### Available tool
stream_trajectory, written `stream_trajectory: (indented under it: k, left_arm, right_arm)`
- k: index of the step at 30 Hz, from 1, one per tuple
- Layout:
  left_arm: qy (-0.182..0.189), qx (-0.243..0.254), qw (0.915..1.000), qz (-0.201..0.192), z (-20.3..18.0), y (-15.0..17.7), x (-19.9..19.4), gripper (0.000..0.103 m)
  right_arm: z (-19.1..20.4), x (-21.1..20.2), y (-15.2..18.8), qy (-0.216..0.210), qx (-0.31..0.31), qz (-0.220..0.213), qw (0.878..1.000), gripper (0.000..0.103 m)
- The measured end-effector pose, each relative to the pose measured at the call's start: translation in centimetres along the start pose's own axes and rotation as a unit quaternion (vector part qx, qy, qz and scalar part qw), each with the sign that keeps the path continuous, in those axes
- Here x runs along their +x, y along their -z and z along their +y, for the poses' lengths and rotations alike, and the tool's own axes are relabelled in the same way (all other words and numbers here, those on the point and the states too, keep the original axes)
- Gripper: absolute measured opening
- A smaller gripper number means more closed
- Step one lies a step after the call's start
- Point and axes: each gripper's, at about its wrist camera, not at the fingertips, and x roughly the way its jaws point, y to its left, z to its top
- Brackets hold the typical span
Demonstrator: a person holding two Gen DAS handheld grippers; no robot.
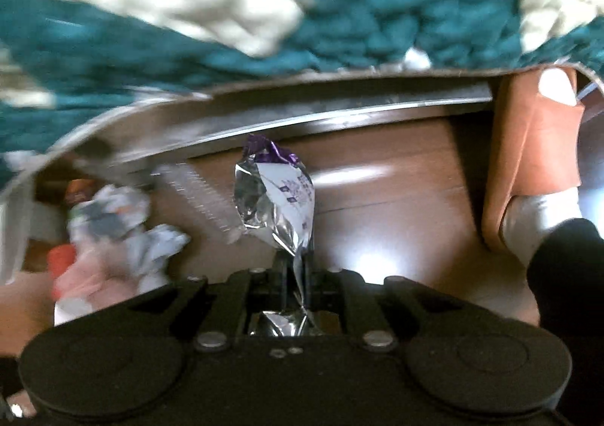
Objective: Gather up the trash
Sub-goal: 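Lift wrapper and yogurt bottle over the teal wastebasket and open both tools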
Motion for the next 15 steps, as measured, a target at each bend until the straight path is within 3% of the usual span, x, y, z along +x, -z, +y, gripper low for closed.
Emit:
stream_trajectory:
  k: [8, 15]
  left_arm:
    - [-0.022, -0.04, 0.9958, -0.079, -2.7, 2.3, -10.2, 0.042]
    - [-0.037, -0.097, 0.9789, -0.176, -4.0, 5.5, -18.9, 0.042]
  right_arm:
    - [1.6, -11.4, 2.5, -0.057, -0.05, -0.046, 0.996, 0.007]
    - [3.4, -21.0, 4.7, -0.11, -0.097, -0.112, 0.983, 0.008]
